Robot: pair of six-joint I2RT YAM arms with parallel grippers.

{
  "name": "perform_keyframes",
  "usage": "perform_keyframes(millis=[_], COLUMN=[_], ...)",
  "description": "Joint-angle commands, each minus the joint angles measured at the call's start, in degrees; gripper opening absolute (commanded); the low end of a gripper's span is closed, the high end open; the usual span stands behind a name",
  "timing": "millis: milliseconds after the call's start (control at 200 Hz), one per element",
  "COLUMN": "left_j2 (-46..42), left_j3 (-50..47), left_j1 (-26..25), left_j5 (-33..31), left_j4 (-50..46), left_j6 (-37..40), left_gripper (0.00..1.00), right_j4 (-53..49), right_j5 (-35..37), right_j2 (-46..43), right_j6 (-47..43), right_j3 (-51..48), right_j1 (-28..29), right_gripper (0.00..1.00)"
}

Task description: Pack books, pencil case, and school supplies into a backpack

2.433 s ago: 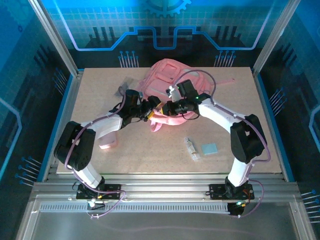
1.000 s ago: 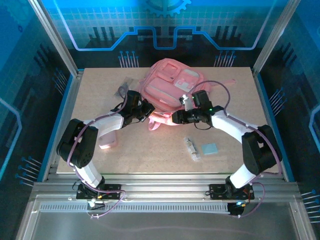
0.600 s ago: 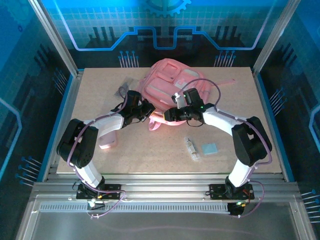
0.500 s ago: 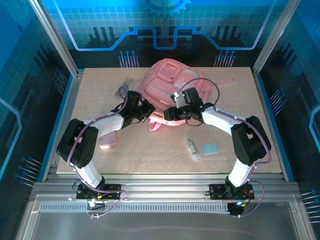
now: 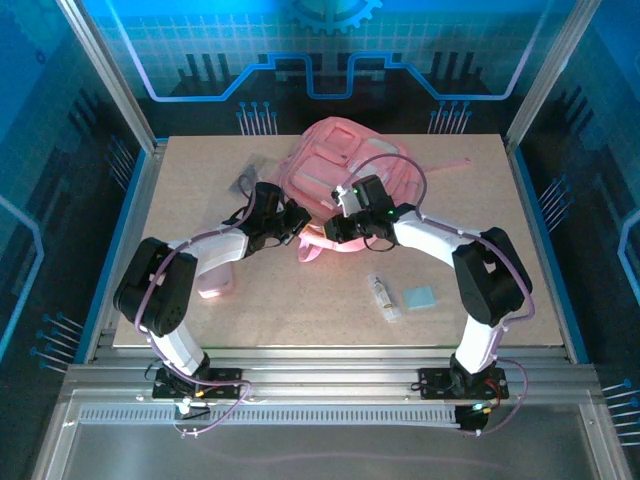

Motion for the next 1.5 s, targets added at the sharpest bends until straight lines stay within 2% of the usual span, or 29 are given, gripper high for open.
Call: perform_keyframes(millis=[0, 50, 390, 610, 885, 1056, 1191, 1381, 1496], left_j2=[-1.7, -1.8, -3.1, -3.3, -5.7, -7.4, -9.6, -9.8, -6.4], left_j3=[2.4, 2.5, 2.1, 2.7, 3.7, 6.7, 7.8, 5.8, 4.6], left_j1=[-0.5, -0.2, 2.5, 2.5, 3.1, 3.7, 4.2, 4.8, 4.9], left_j5=[2.5, 2.6, 2.0, 2.2, 2.7, 4.7, 4.7, 2.4, 2.1], left_j4=[4.5, 3.9, 1.6, 1.9, -1.3, -7.1, -10.6, -10.1, -7.3], left_j6=[0.0, 0.3, 2.4, 2.3, 4.7, 8.4, 10.6, 11.1, 9.3], left_gripper=[0.00, 0.00, 0.00, 0.00, 0.00, 0.00, 0.00, 0.00, 0.00], right_j4=[-3.6, -4.5, -13.1, -12.6, -14.9, -13.3, -12.8, -12.1, -8.8], right_j5=[3.2, 3.3, 4.2, 6.9, 15.3, 18.0, 11.7, -3.9, -11.2], right_j2=[1.3, 0.9, -5.8, -7.4, -8.1, -6.0, -5.3, -8.8, -9.4], right_j6=[-1.8, -2.3, -3.0, -1.9, -1.9, -1.2, 0.4, 0.1, 3.0], right_j3=[1.1, 1.1, -5.7, -9.4, -10.7, -9.9, -9.1, -12.4, -14.2], right_j1=[1.0, 0.9, -1.7, -3.6, -11.6, -18.3, -22.3, -21.8, -18.7], right_gripper=[0.06, 0.00, 0.00, 0.00, 0.00, 0.00, 0.00, 0.00, 0.00])
